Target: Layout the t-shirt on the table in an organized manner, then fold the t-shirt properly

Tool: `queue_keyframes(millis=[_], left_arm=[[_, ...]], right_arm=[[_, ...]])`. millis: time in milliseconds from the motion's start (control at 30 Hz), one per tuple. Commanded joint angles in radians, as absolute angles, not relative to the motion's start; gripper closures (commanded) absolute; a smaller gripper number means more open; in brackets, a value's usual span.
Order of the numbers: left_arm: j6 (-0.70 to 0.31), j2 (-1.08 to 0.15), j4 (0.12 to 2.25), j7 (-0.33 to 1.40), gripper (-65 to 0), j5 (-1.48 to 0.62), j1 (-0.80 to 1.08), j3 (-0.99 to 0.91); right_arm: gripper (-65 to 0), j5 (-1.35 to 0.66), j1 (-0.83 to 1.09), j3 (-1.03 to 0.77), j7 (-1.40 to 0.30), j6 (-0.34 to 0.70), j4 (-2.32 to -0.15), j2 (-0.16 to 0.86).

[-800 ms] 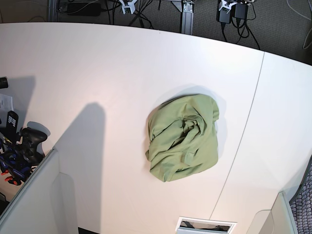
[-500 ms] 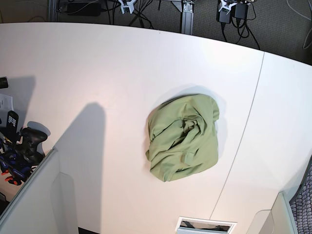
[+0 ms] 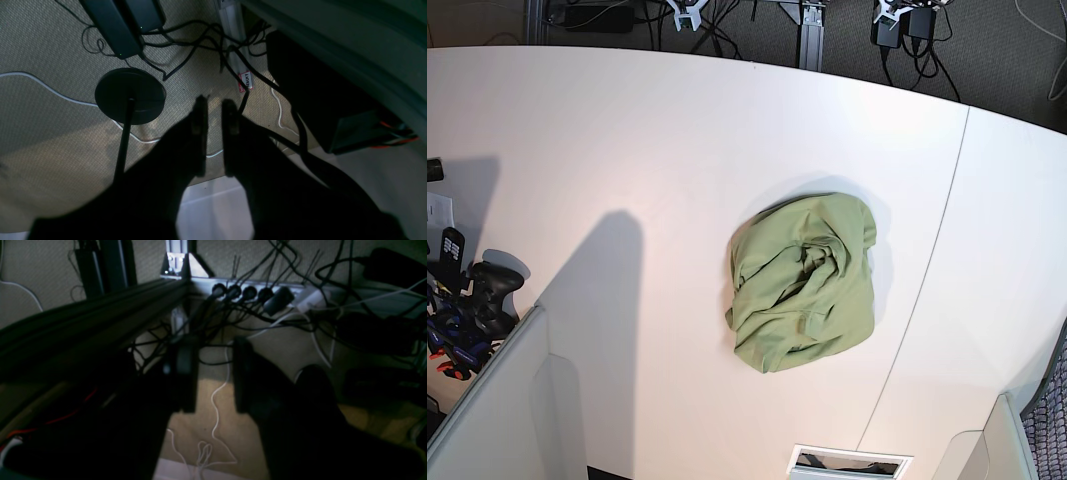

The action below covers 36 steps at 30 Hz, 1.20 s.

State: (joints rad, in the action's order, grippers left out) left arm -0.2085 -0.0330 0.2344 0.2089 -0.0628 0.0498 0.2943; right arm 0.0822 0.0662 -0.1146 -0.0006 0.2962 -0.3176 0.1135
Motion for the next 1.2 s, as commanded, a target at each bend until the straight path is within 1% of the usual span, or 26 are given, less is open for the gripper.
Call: queue_keyframes(millis=[0, 167, 267, 400, 567, 633, 700, 833, 933, 1067, 1133, 1167], left_arm=[[-0.221, -0.031, 0.239, 0.206, -11.3, -0.062, 0.051, 0.296], [-0.221, -0.031, 0.239, 0.207, -11.3, -0.062, 0.054, 0.296], [-0.221, -0.031, 0.239, 0.275, -11.3, -0.062, 0.056, 0.296], [-0.223, -0.038, 0.264, 0.301, -11.3, -0.063, 0.071, 0.296], [-0.323, -0.081, 0.413, 0.295, -11.3, -0.088, 0.16, 0.295], [-0.352, -0.104, 0.504, 0.289, -11.3, -0.123, 0.213, 0.295], [-0.356, -0.126, 0.613, 0.293, -11.3, -0.161, 0.274, 0.292], [-0.351, -0.17, 0.87, 0.301, -11.3, -0.168, 0.414, 0.292], [-0.352, -0.201, 1.081, 0.323, -11.3, -0.168, 0.526, 0.272], [-0.352, -0.217, 1.385, 0.345, -11.5, -0.168, 0.68, 0.197], [-0.352, -0.217, 1.529, 0.35, -13.2, -0.169, 0.75, 0.152], [-0.352, -0.22, 1.594, 0.36, -15.2, -0.173, 0.778, 0.135]], right_arm=[[-18.5, 0.078, 0.064, -0.114, 0.007, 0.303, -0.326, 0.119], [-18.5, 0.079, 0.065, -0.114, 0.007, 0.303, -0.326, 0.119], [-18.4, 0.079, 0.07, -0.114, 0.006, 0.303, -0.326, 0.12], [-18.4, 0.079, 0.109, -0.113, 0.006, 0.304, -0.357, 0.123], [-18.4, 0.078, 0.213, -0.096, 0.006, 0.334, -0.486, 0.153], [-18.4, 0.075, 0.265, -0.082, 0.006, 0.345, -0.561, 0.171], [-18.4, 0.044, 0.324, -0.067, 0.005, 0.348, -0.649, 0.193], [-18.4, -0.009, 0.454, -0.058, -0.025, 0.348, -0.852, 0.243], [-18.4, -0.049, 0.547, -0.059, -0.082, 0.348, -1.024, 0.282], [-18.4, -0.072, 0.668, -0.059, -0.152, 0.348, -1.266, 0.333], [-18.4, -0.071, 0.72, -0.059, -0.162, 0.348, -1.372, 0.354], [-18.4, -0.071, 0.743, -0.059, -0.163, 0.348, -1.419, 0.364]])
